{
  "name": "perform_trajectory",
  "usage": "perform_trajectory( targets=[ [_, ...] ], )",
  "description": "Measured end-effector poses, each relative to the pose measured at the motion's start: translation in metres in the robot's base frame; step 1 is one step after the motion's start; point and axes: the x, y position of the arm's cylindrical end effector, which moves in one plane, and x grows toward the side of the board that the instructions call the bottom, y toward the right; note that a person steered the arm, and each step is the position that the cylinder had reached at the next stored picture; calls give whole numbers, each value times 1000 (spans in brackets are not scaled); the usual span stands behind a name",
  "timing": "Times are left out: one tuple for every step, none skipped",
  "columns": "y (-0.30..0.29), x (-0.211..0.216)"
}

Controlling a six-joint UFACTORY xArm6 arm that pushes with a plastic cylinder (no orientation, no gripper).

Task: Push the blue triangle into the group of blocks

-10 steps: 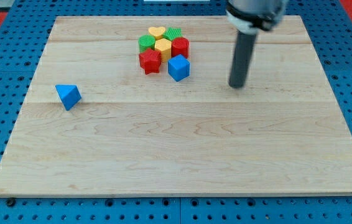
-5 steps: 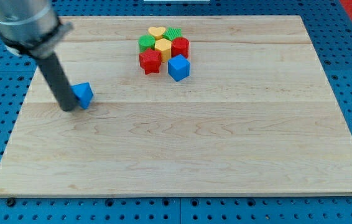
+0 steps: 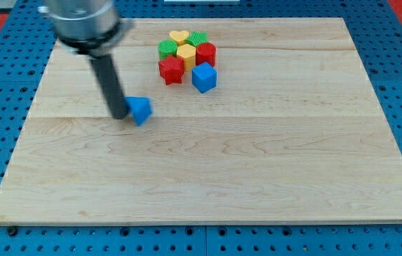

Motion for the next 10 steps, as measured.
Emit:
perform_trajectory(
  targets=[
    [48, 4],
    [91, 6],
    [114, 1],
    [126, -17],
    [136, -39],
    [161, -42],
    [187, -52],
    [187, -104],
    [222, -109],
    [241, -27]
  ],
)
